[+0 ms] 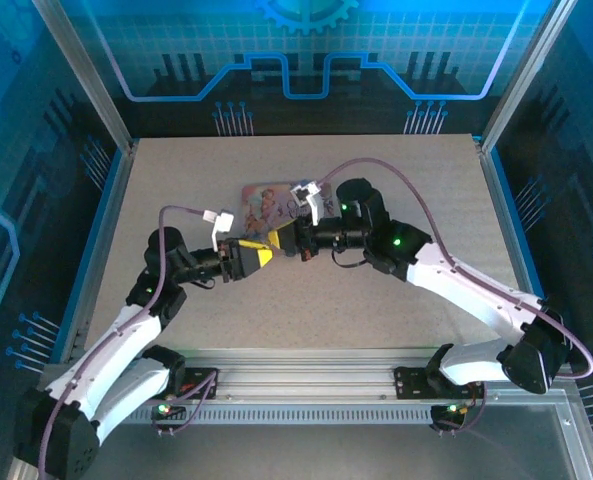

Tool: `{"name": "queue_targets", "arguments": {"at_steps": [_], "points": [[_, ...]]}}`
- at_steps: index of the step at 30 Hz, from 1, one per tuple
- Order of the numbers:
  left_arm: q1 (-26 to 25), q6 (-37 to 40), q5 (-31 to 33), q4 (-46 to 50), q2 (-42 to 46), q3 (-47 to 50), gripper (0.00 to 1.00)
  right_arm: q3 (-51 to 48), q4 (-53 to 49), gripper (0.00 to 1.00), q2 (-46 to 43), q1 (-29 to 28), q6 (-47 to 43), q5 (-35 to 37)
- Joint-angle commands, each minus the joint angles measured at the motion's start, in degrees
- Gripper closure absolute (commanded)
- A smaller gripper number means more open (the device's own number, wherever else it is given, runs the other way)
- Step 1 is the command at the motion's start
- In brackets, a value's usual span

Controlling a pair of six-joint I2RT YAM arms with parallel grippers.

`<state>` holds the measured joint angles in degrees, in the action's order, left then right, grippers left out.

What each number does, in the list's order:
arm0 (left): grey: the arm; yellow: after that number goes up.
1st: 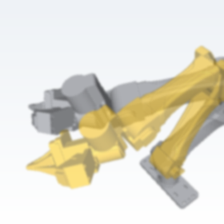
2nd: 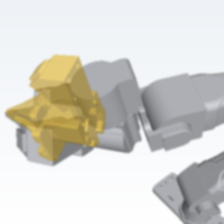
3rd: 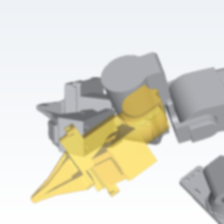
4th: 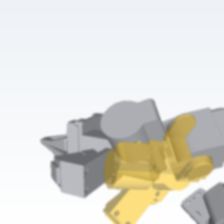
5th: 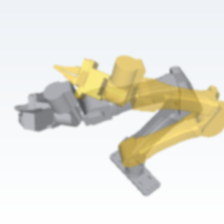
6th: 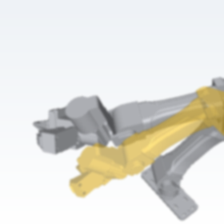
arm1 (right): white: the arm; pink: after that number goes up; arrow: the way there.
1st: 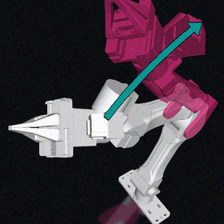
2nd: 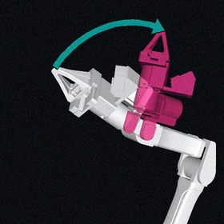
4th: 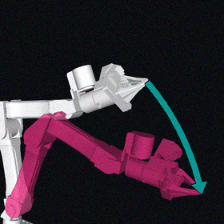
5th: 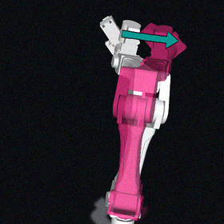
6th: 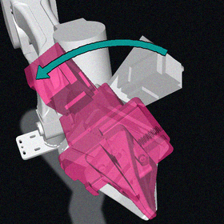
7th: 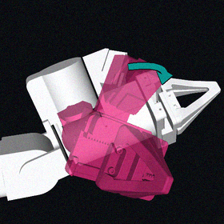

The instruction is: Unlock a padlock with a key

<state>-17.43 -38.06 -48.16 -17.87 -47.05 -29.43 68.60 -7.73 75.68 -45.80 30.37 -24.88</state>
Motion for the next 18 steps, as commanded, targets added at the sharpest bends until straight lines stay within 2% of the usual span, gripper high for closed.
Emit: {"name": "queue_targets", "arguments": {"at_steps": [1,12,18], "points": [[-0.06,7.45,2.15,7.7,3.7,-1.51,0.41,4.67,-10.54,1.0,1.52,-0.09,-8.73,-1.8],[0.03,6.19,-2.79,-2.75,4.09,-0.17,0.41,10.21,-18.66,1.0,4.04,0.15,-16.69,-9.99],[0.04,5.62,-4.86,-4.39,1.59,-0.8,0.49,10.5,-18.99,1.0,4.41,0.16,-16.93,-10.8]]}}
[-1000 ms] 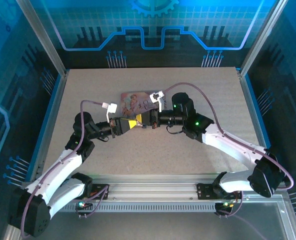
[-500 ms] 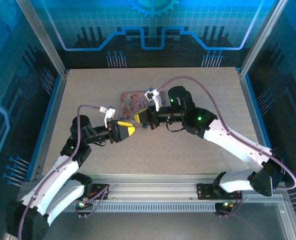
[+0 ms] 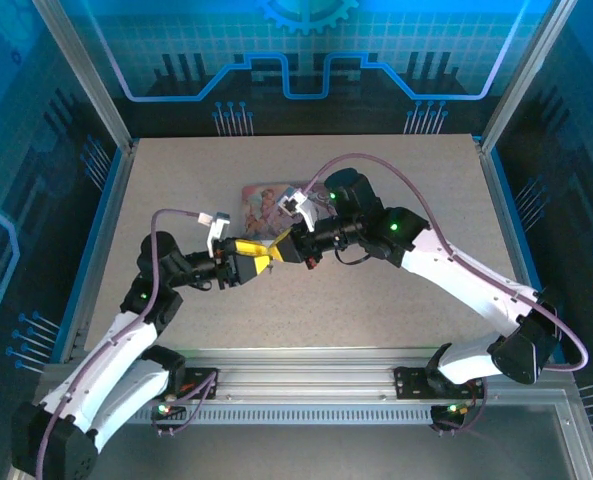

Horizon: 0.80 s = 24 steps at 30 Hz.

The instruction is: Unlock a padlock with a key

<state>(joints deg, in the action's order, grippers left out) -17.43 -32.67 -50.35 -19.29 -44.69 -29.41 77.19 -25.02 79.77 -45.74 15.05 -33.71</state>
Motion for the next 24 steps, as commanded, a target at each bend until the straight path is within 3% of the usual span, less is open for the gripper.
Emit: {"name": "queue_targets", "arguments": {"at_steps": [1,18,24], "points": [[0.03,-0.07,-2.98,-3.27,-1.12,-0.83,0.51,1.87,-1.63,1.0,0.28,0.05,-1.52,-1.64],[0.01,-5.3,-5.55,-10.42,-3.17,1.59,0.58,0.94,1.71,1.0,-0.46,0.39,1.08,0.74],[-0.02,-5.47,-5.91,-10.41,-3.31,2.0,0.65,0.85,1.99,1.0,-0.7,0.58,1.28,0.81]]}}
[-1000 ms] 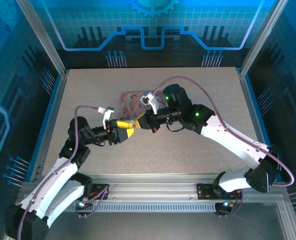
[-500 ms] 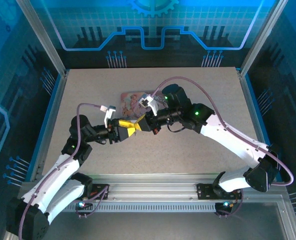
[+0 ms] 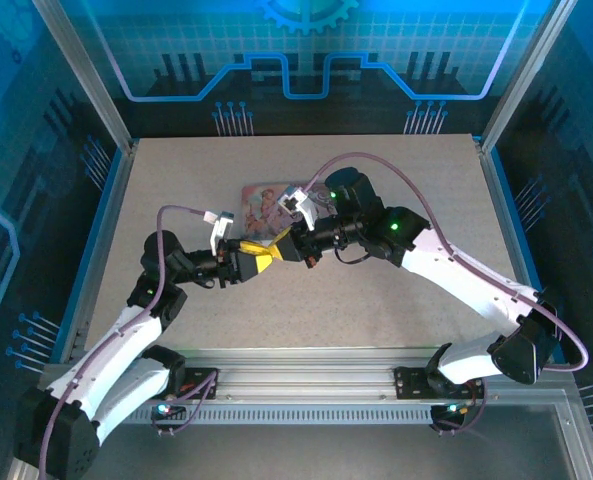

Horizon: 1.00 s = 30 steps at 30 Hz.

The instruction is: Unlock a padlock with a key

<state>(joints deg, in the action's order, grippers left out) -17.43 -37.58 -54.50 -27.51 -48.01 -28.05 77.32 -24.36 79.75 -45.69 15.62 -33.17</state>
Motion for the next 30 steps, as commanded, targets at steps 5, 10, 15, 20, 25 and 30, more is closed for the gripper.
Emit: {"name": "queue_targets", "arguments": {"at_steps": [5,10,15,20,25,30], "points": [[0.0,-0.79,-1.95,-2.03,-0.12,0.63,0.66,0.62,1.33,1.0,-0.59,0.77,0.9,0.49],[-0.05,-0.8,-2.54,-2.02,-0.49,0.37,0.77,0.62,1.77,1.0,-0.52,0.86,1.08,0.63],[-0.05,-0.87,-2.72,-2.02,-0.53,0.31,0.91,0.22,2.37,1.0,-0.33,0.88,1.57,0.43],[-0.03,-1.08,-2.71,-1.95,-0.51,0.3,1.0,-0.32,3.04,1.0,-0.01,0.86,2.17,0.43],[0.01,-0.31,-1.13,0.05,0.61,1.06,1.0,-0.93,3.18,0.76,-0.95,1.19,3.8,4.07],[0.11,3.83,4.8,9.37,3.52,1.65,1.0,-3.08,2.75,0.41,-3.02,3.6,8.87,11.61]]}}
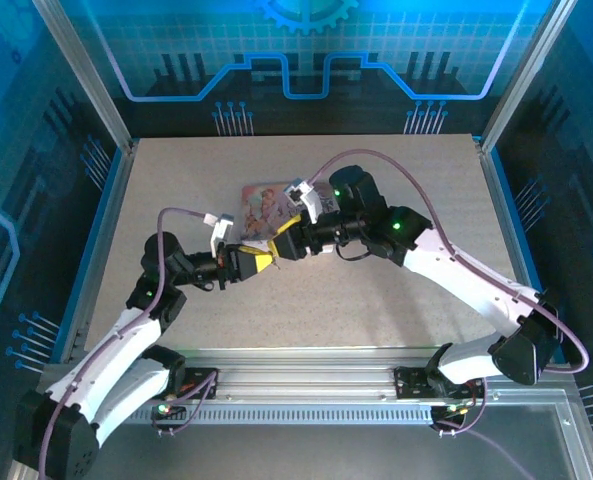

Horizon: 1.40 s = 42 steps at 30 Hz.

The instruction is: Unlock a padlock with a key

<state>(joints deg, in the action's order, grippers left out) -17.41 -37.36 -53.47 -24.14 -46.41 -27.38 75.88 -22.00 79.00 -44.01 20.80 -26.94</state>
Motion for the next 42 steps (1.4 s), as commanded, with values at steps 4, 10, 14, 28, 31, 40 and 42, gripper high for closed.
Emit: {"name": "queue_targets", "arguments": {"at_steps": [4,10,14,28,31,40,42], "points": [[0.09,7.56,10.98,14.75,5.54,1.61,1.0,-7.02,0.18,0.4,-3.91,4.38,10.48,16.16],[0.07,11.12,24.07,27.83,10.69,3.32,1.0,-13.62,1.24,0.4,1.21,-1.33,15.61,36.98],[0.18,10.1,23.98,28.01,11.12,5.1,1.0,-12.37,3.14,0.4,10.16,-6.33,18.55,46.47],[0.18,11.94,24.74,28.96,12.53,7.26,1.0,-5.52,13.36,0.44,30.49,-8.88,21.86,57.85],[0.27,12.68,24.76,28.89,12.15,7.42,1.0,-3.93,13.38,0.44,32.67,-9.14,22.17,58.42],[0.36,13.5,24.32,28.61,11.44,7.16,1.0,-1.32,12.88,0.44,36.02,-9.27,25.11,60.31],[0.36,13.58,24.23,28.52,11.48,7.24,1.0,-0.67,12.27,0.44,36.56,-9.34,25.89,61.03]]}}
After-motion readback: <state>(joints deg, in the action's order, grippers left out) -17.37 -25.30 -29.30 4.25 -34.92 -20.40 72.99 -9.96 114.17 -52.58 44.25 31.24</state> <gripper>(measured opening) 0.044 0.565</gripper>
